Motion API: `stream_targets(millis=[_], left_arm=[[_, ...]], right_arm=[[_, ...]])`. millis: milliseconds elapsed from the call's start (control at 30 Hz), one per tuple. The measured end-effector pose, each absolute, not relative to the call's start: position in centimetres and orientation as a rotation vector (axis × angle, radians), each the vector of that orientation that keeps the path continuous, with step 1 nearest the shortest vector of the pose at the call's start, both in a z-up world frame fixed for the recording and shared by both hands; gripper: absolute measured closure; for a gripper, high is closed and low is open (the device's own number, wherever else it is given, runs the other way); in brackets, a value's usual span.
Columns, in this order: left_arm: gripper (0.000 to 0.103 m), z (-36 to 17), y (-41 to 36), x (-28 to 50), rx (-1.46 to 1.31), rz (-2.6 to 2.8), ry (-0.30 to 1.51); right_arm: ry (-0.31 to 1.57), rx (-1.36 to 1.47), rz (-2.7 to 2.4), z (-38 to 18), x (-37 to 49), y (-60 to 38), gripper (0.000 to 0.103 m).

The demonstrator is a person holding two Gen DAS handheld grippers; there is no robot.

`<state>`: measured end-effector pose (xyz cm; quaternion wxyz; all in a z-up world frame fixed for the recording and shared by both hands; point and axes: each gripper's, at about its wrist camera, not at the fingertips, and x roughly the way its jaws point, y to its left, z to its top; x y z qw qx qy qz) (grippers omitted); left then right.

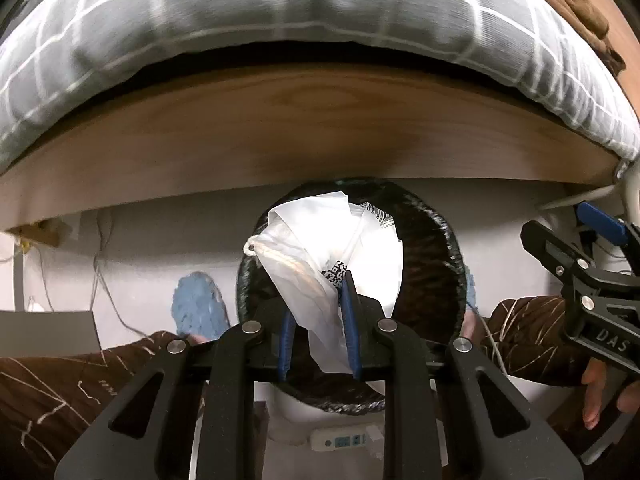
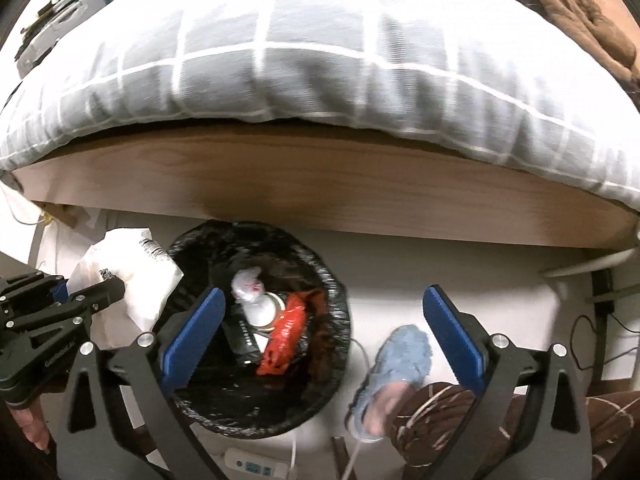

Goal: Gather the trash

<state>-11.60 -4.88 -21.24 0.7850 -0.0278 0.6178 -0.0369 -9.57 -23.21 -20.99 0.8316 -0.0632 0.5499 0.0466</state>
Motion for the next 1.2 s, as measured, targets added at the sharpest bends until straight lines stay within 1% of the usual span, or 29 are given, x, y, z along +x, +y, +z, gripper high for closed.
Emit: stream_targets(millis=[300,433,467,567,633,667,733,900,1000,1200], left_arm=[[0.082,-21.9,-7.0,-11.1,-0.033,-0.109,1.327],[0.077,-22.1,-7.2,-11.4,-0.027,-0.116,1.316],[0.074,-22.2,-7.1,-11.4,-0.026,-0.108,1.318],[0.060,-22.1,-6.8,-11.6,-0.030,-0.093,1.311],[0.046,-21.7,-6.5,-11.7,-0.030,-0.080,1.287],[0.043,-21.4,-6.4,-11.7,-0.025,-0.072,1.275],[0.032,-20.8,-6.1,-11.7,-0.015,-0.052,1.253],[0.014,-19.0,-5.0,-11.8,-0.028,-0.008,1.189],[0.010,-17.9,-4.6,-11.7,-0.029,0.017,1.157],[0.007,-15.1,-3.9,-11.9,-0.043,0.021,1.097]], right_arm=[[1.155,-0.113,0.066,-20.8,-9.4,-25.4,0.008],[1.149,-0.114,0.064,-20.5,-9.4,-25.5,0.008],[1.147,-0.117,0.065,-20.5,-9.4,-25.3,0.008],[1.144,-0.118,0.064,-20.5,-9.3,-25.1,0.008],[1.143,-0.114,0.063,-20.3,-9.3,-24.9,0.008],[1.140,-0.114,0.063,-20.2,-9.3,-24.8,0.008],[1.126,-0.114,0.066,-19.6,-9.4,-24.7,0.008],[1.082,-0.115,0.073,-18.3,-9.4,-24.3,0.008],[1.058,-0.117,0.074,-17.5,-9.3,-24.1,0.008],[0.987,-0.113,0.082,-14.9,-9.4,-23.7,0.008]])
